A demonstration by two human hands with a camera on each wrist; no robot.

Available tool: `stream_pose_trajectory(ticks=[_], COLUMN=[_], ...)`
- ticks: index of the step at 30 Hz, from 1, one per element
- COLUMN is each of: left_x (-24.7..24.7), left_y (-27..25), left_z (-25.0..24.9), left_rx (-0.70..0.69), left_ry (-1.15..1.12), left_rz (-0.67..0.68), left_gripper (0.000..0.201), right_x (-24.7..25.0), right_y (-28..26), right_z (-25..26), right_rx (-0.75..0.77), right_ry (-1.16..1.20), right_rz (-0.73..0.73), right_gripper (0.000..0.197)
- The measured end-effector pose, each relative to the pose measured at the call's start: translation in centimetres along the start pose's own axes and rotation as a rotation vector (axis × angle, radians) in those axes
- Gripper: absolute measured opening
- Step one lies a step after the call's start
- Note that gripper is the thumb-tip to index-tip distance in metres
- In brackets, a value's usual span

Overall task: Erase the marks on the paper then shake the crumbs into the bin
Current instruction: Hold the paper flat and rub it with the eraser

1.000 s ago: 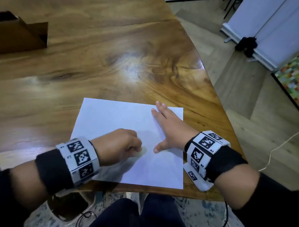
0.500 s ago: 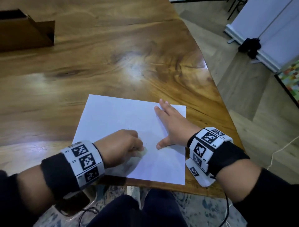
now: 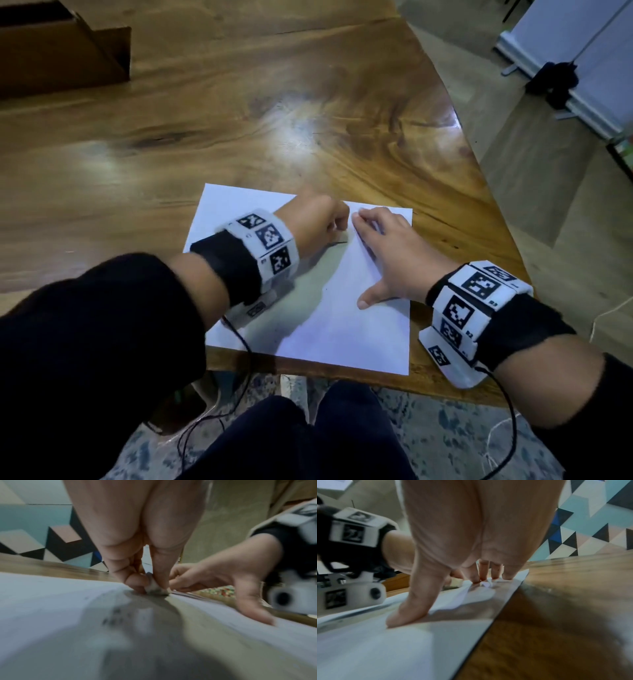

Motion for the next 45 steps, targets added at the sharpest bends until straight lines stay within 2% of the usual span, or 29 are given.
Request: stream_pose_trajectory(ticks=[2,4,6,8,10,12,18,21,23,25,27,30,33,35,36,38,39,42,44,45], left_x=[-1.2,-2.9,-3.9,-3.0,-1.1,-0.7,-4.1,-2.8,-1.7,-1.6,-2.5,-4.5,-4.5,-3.4,-2.5,-0.8,-0.5,-0.9,-1.5,-1.7], left_y=[-2.2,-5.3,-6.9,-5.6,-3.5,-3.0,-8.3,-6.1,-4.4,-4.1,-5.3,-7.9,-8.2,-7.8,-7.7,-7.7,-7.9,-8.9,-9.0,-9.0], left_z=[-0.3,-0.4,-0.2,-0.3,0.1,0.6,0.0,0.0,0.3,0.2,-0.1,-0.4,-0.3,0.4,0.9,2.2,2.8,3.3,3.5,3.8], left_rx=[-0.079,-0.171,-0.197,-0.195,-0.135,-0.087,-0.134,-0.116,-0.056,-0.032,-0.071,-0.125,-0.136,-0.103,-0.092,-0.086,-0.078,-0.135,-0.119,-0.092], left_ry=[0.012,0.040,0.063,0.068,0.048,0.015,-0.024,-0.010,-0.020,-0.026,-0.017,-0.005,-0.036,-0.081,-0.098,-0.064,-0.035,-0.033,-0.075,-0.084], left_rz=[0.050,0.179,0.276,0.194,0.027,-0.047,0.163,0.047,-0.041,-0.055,-0.009,0.133,0.181,0.129,0.058,-0.048,-0.056,-0.067,-0.071,-0.067], left_gripper=[0.006,0.010,0.010,0.007,0.006,0.008,0.014,0.010,0.008,0.008,0.006,0.005,0.008,0.016,0.021,0.032,0.032,0.024,0.010,0.012], right_x=[-0.1,-0.2,-0.4,-0.4,-0.4,-0.5,-0.6,-0.7,-0.6,-0.6,-0.7,-0.8,-0.7,-0.6,-0.6,-0.7,-0.7,-0.7,-0.6,-0.5], right_y=[0.1,0.1,0.1,0.1,0.2,0.2,0.3,0.3,0.3,0.3,0.3,0.3,0.3,0.2,0.2,0.2,0.2,0.4,0.5,0.6], right_z=[0.0,0.1,0.3,0.4,0.3,0.3,0.2,0.3,0.3,0.3,0.3,0.2,0.2,0.2,0.2,0.1,0.2,0.3,0.4,0.4], right_rx=[0.001,0.013,0.026,0.032,0.025,0.015,0.018,0.024,0.025,0.027,0.027,0.022,0.021,0.025,0.025,0.020,0.018,0.013,0.016,0.017], right_ry=[-0.005,-0.005,-0.001,-0.003,-0.010,-0.010,-0.009,-0.015,-0.022,-0.026,-0.018,-0.010,-0.007,-0.006,-0.007,-0.012,-0.015,-0.023,-0.029,-0.031], right_rz=[0.005,0.018,0.022,0.014,0.010,0.008,0.022,0.022,0.021,0.024,0.034,0.035,0.033,0.037,0.038,0.041,0.043,0.056,0.067,0.072], right_gripper=[0.128,0.128,0.128,0.127,0.127,0.127,0.129,0.128,0.127,0.127,0.128,0.129,0.129,0.128,0.128,0.127,0.128,0.127,0.126,0.125])
Point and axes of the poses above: each hand's wrist, its own y-axis towards the middle knuckle, its own x-axis out of the back of the hand, z = x × y, the point moved 7 cm from there along y, towards the middle knuckle, and after that the axes turned 1 degree about -y, right-handed, at the moved point
